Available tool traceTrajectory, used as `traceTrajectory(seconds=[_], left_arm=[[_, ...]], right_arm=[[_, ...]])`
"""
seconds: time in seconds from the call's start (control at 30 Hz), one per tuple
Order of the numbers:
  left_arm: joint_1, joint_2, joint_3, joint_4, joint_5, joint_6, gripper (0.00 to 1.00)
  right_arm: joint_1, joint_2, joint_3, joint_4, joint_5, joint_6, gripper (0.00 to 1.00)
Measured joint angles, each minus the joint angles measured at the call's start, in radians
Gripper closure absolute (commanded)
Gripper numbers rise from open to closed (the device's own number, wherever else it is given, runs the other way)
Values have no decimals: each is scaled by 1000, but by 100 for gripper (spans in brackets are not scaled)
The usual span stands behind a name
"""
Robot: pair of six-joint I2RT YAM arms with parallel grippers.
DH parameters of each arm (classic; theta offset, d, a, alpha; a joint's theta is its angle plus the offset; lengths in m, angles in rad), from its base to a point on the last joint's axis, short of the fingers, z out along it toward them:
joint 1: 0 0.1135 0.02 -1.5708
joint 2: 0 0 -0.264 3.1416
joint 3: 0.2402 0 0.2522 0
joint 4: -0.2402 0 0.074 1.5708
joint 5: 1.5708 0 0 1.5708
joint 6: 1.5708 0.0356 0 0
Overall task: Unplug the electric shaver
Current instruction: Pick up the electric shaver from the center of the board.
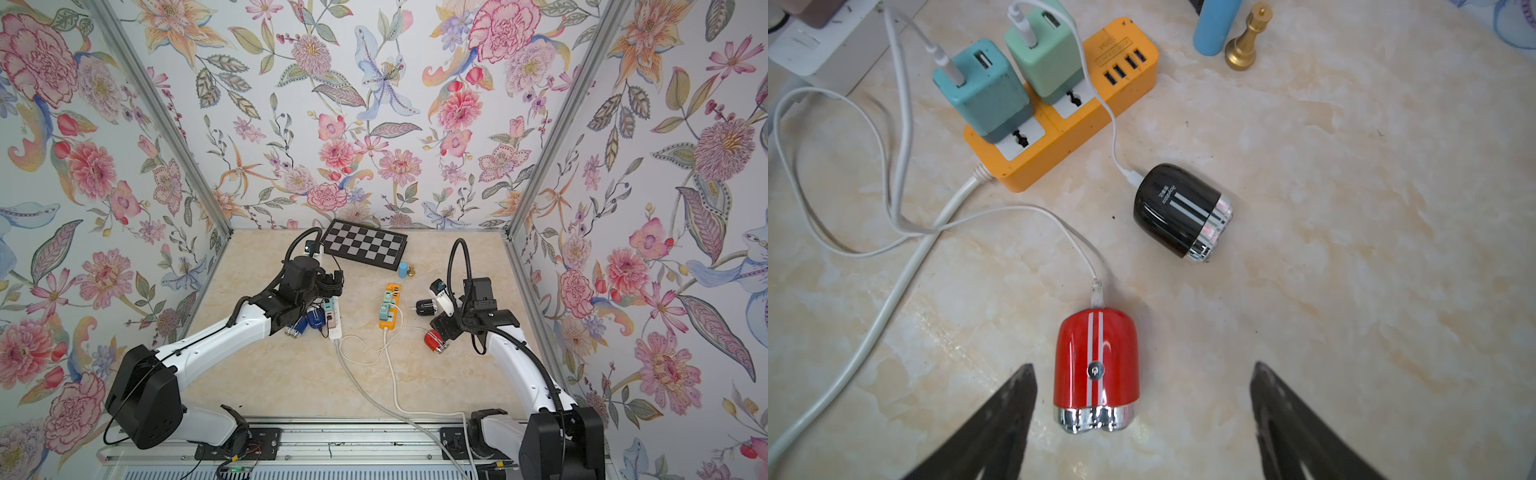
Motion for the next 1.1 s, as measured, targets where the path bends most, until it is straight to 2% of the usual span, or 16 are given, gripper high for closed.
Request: traceTrajectory(seconds=[0.27, 0.53, 1.1], left_arm=[[0, 35, 31, 79, 69, 17, 3], [-1, 48, 24, 140, 94, 17, 3], [-1, 55, 10, 175, 97, 21, 1]], right_arm=[[6, 101, 0, -86, 5, -67, 17], [70, 180, 0, -110, 70, -67, 16], [69, 279, 0, -59, 135, -67, 17]])
